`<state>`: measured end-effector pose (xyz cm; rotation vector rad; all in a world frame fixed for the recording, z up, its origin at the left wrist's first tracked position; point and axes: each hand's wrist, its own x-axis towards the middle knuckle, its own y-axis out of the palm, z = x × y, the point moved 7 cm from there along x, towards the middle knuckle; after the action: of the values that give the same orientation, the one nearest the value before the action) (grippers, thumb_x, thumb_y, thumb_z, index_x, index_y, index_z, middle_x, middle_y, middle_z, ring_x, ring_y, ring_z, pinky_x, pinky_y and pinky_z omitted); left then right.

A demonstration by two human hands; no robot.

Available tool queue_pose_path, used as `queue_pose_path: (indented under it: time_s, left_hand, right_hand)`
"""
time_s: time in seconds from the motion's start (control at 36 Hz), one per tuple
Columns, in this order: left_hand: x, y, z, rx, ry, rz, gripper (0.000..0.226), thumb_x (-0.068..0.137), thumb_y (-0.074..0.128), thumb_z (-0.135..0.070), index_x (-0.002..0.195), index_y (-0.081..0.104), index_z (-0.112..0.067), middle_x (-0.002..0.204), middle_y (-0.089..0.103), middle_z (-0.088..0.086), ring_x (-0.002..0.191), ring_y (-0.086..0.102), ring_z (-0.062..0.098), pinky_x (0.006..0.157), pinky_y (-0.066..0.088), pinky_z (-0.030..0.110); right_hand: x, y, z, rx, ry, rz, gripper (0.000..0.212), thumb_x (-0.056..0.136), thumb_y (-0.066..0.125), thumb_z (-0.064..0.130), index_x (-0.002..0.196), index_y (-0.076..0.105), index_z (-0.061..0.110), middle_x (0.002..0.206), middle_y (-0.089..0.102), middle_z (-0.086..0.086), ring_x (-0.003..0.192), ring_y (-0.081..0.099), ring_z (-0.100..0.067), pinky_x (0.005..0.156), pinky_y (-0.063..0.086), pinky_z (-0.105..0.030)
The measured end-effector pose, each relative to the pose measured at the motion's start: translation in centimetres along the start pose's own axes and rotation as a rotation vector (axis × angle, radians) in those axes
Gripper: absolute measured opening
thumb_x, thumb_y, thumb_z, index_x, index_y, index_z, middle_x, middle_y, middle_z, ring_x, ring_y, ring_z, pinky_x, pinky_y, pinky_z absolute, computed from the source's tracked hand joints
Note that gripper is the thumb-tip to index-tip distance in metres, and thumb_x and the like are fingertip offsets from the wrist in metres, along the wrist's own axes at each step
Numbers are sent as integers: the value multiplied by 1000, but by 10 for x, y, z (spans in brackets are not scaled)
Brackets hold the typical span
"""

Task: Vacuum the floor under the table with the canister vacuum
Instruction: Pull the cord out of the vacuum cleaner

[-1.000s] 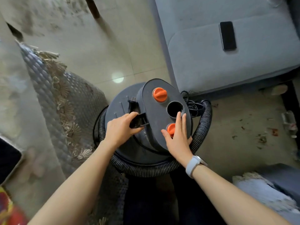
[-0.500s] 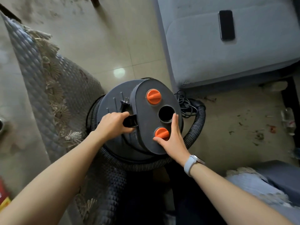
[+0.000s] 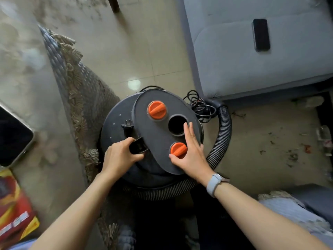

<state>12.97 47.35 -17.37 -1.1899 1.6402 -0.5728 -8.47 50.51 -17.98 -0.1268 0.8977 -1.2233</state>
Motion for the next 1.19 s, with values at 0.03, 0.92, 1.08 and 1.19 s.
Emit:
queue_pose_path:
  time_s: [0.03, 0.92, 1.08, 1.19]
  left_hand:
    - [1, 1, 0, -20, -16, -12, 37, 67, 79, -39, 95, 67, -19, 87, 72, 9, 88, 66, 33, 69, 50, 38]
    - [-25, 42, -27, -494, -591, -61, 28, 69, 72, -49, 72, 64, -23, 73, 70, -3, 83, 66, 21, 75, 51, 37]
    - [-24, 29, -13, -498, -691, -155, 28, 72, 71, -47, 66, 60, -22, 71, 68, -1, 86, 62, 27, 75, 46, 37]
    - [-10, 30, -22, -550, -688, -202, 29, 75, 70, -45, 69, 57, -20, 72, 66, -1, 84, 60, 28, 77, 45, 38]
  right_hand:
    - [5, -4, 0, -5, -6, 3, 110, 78, 73, 35, 148, -12, 36, 158, -15, 12, 146, -1, -6, 114, 6, -53]
    - [111, -56, 37, -389, -460, 505, 98, 80, 72, 29, 152, 6, 25, 160, 5, 8, 146, 3, -5, 118, 16, -48]
    - [109, -41, 40, -473, -449, 328, 78, 90, 57, 45, 152, 14, 24, 161, 5, 1, 147, -2, -13, 117, 7, -54]
    - [118, -43, 37, -353, -346, 94, 65, 93, 54, 40, 149, 27, 20, 158, 20, -5, 147, 6, -25, 115, 9, -51]
